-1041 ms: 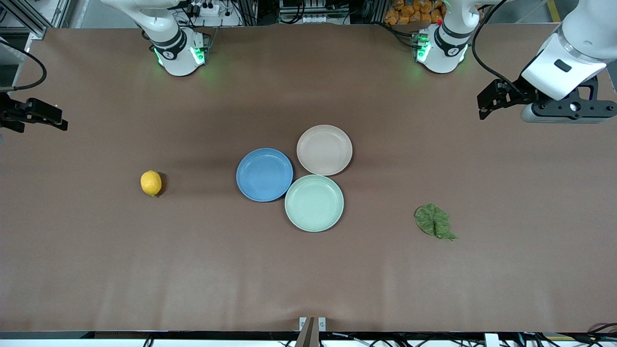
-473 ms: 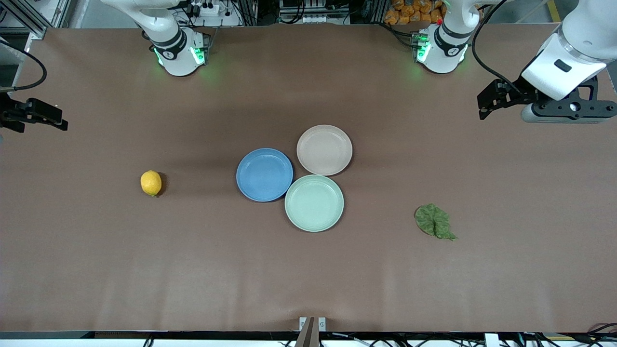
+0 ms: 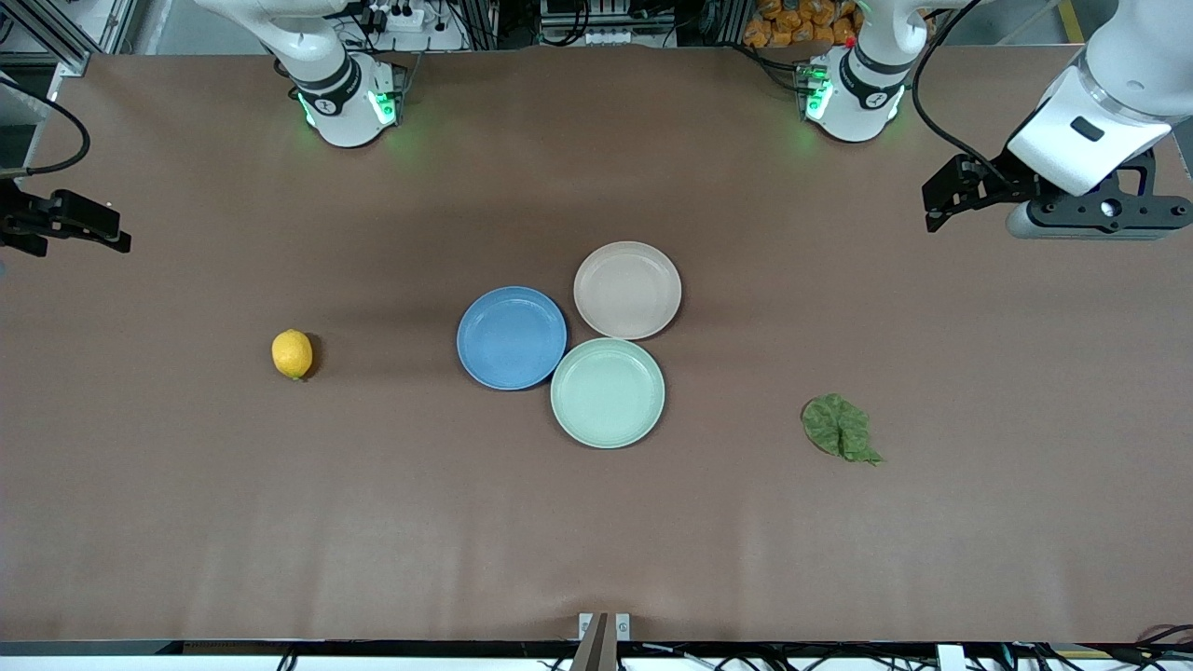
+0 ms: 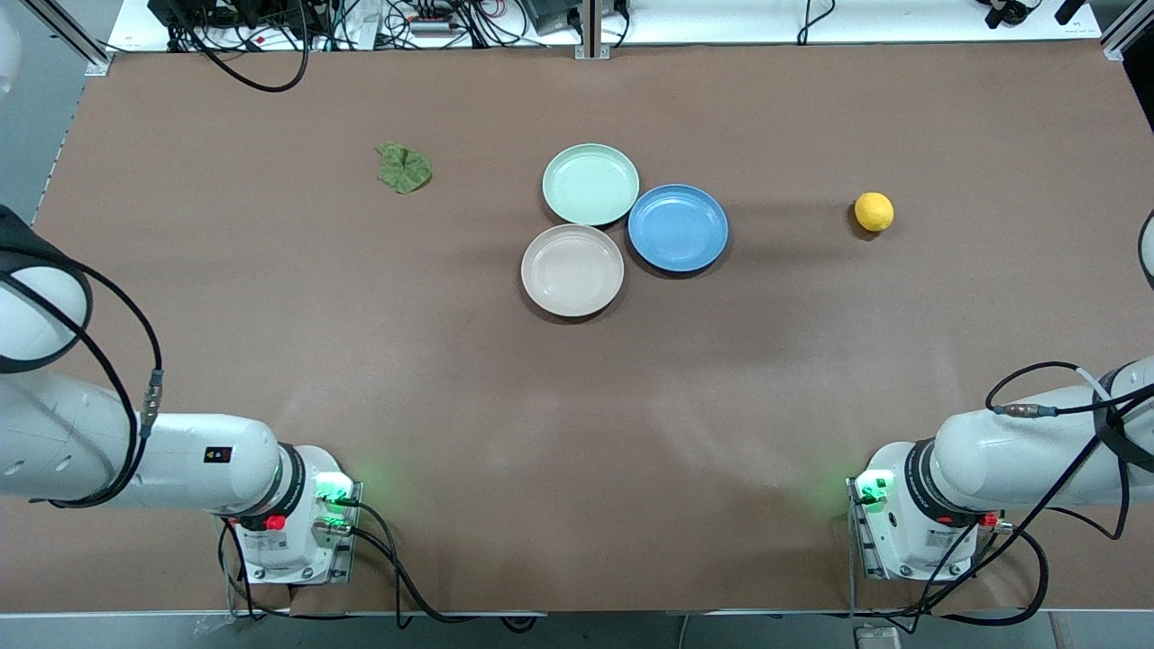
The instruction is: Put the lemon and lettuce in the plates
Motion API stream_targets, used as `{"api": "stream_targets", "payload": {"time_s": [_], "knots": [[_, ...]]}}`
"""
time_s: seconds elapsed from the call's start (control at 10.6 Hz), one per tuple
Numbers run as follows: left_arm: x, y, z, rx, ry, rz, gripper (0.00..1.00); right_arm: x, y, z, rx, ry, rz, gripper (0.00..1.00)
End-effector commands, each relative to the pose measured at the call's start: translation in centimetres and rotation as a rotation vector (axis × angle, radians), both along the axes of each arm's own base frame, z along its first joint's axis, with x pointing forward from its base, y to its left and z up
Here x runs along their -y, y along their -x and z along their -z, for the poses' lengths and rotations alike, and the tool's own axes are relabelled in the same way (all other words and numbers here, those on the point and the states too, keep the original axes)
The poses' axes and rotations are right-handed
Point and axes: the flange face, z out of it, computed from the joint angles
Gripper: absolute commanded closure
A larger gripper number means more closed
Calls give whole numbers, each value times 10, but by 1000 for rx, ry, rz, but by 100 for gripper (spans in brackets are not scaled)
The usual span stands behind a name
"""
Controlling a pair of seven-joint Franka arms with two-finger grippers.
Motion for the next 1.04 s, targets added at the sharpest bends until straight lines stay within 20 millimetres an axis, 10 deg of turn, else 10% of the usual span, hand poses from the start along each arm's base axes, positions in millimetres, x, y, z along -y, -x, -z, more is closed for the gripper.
{"api": "stream_targets", "payload": {"time_s": [0.0,0.57,0.95], "knots": [[-1,-3,-4,-2,2,24,0,2,1,-2,-2,-15,18,0],[3,-17,12,7,8,29,0,2,1,-2,-3,-15,20,0],[6,-61,74,-16,30,26,0,2,1,-2,-3,-15,18,0]]}}
